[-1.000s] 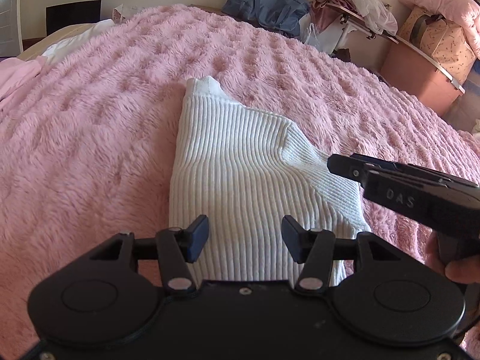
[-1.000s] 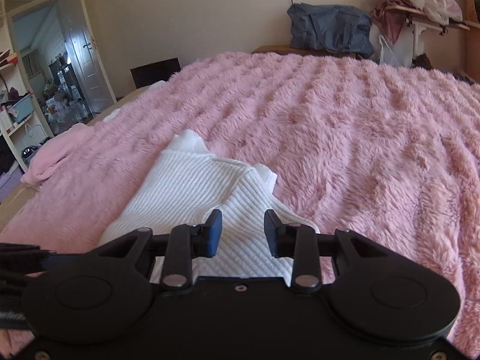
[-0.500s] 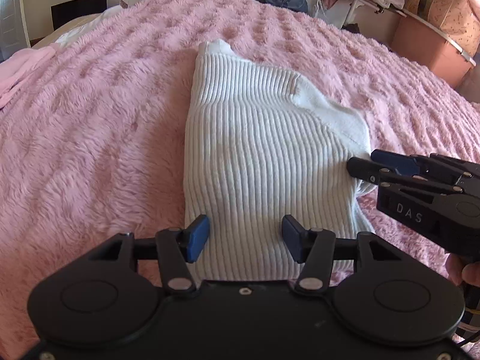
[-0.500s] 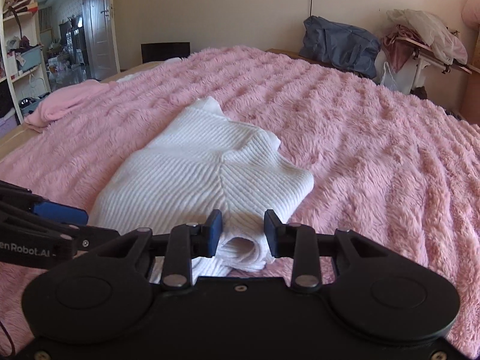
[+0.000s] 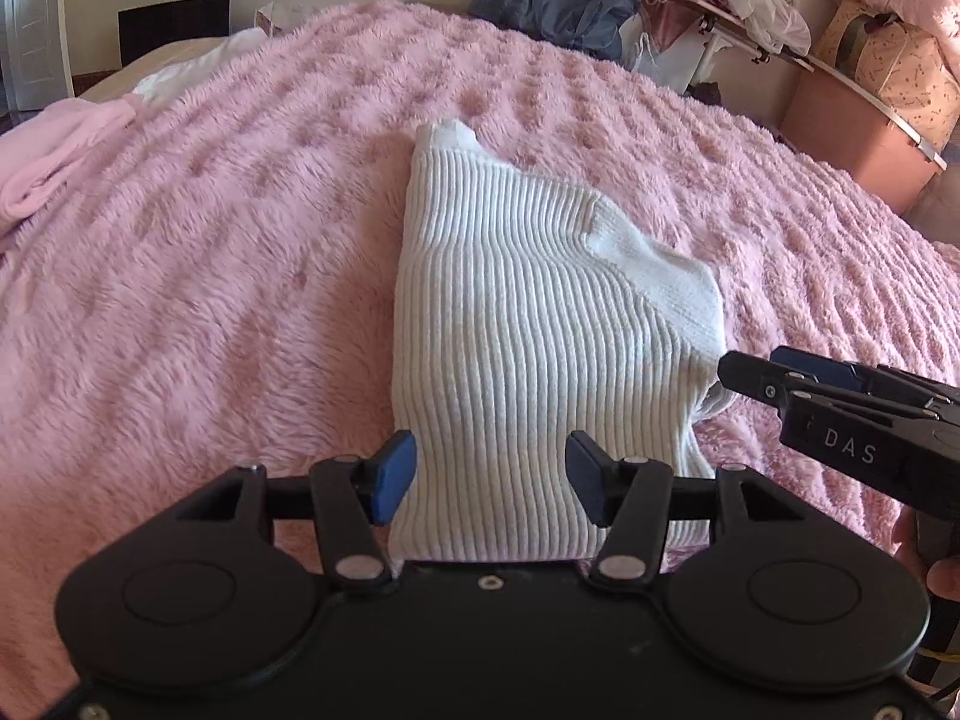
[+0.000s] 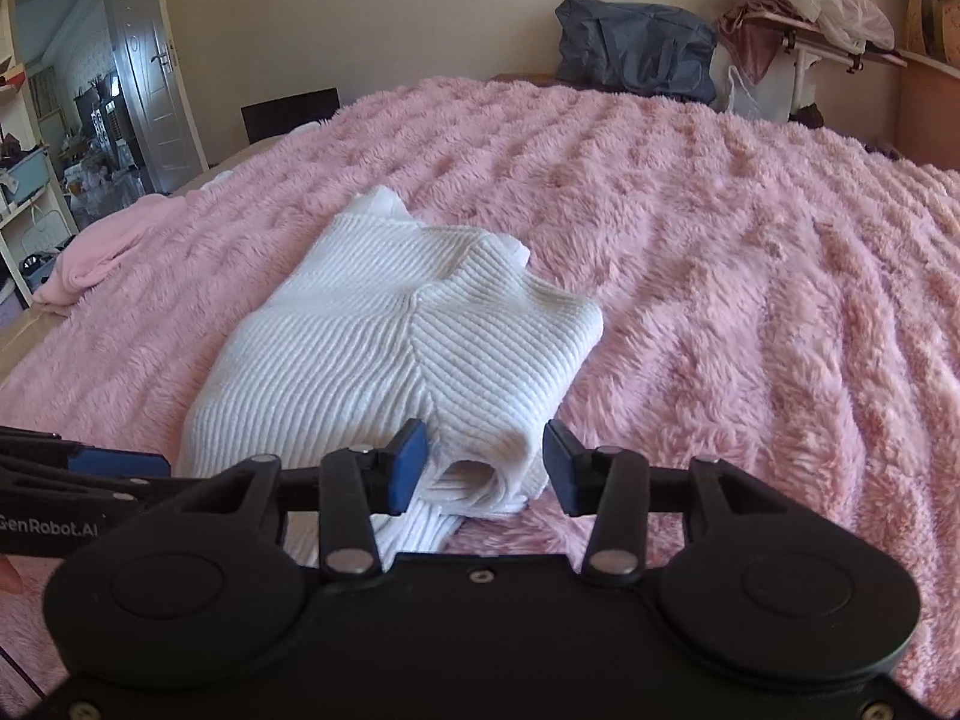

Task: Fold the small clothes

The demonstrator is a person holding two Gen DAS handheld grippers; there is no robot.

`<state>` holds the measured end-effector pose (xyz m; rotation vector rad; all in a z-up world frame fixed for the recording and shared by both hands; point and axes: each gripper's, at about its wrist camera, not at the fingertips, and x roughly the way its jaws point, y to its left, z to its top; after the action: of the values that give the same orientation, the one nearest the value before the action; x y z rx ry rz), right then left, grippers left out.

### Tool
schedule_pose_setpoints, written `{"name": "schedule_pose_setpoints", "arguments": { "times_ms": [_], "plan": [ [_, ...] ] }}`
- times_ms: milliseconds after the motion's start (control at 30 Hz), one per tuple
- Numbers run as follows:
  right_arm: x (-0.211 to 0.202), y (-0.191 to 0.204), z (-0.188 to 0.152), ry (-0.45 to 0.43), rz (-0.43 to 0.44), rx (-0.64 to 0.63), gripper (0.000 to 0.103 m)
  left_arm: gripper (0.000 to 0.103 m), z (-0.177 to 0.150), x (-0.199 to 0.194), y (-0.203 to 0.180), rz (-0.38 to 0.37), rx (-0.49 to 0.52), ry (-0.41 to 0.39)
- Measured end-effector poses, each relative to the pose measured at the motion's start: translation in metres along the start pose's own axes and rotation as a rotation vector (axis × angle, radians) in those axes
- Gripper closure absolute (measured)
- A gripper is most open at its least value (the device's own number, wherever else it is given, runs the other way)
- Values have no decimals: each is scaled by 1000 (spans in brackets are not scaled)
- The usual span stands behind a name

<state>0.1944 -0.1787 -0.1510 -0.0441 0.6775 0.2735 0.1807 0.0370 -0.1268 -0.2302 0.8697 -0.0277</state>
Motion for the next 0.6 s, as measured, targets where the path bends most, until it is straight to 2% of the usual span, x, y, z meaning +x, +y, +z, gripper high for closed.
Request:
{"name": "schedule_pose_setpoints", "arguments": {
  "times_ms": [67, 167, 300, 467, 600],
  "plan": [
    [-21, 6, 3, -7, -13, 22, 59, 45, 1, -23, 1, -3, 1, -29],
    [-54, 15, 2, -18, 12, 68, 59, 45, 0, -60, 3, -24, -7, -61],
    [-90, 34, 0, -9, 10, 81, 58, 44, -5, -97, 4, -62, -33, -63],
    [-121, 57, 2, 35, -18, 112, 50, 43, -11, -136, -7, 49, -26, -39],
    [-136, 73, 3, 48, -60, 72, 44, 42, -14, -156, -15, 78, -10, -26]
  ]
}}
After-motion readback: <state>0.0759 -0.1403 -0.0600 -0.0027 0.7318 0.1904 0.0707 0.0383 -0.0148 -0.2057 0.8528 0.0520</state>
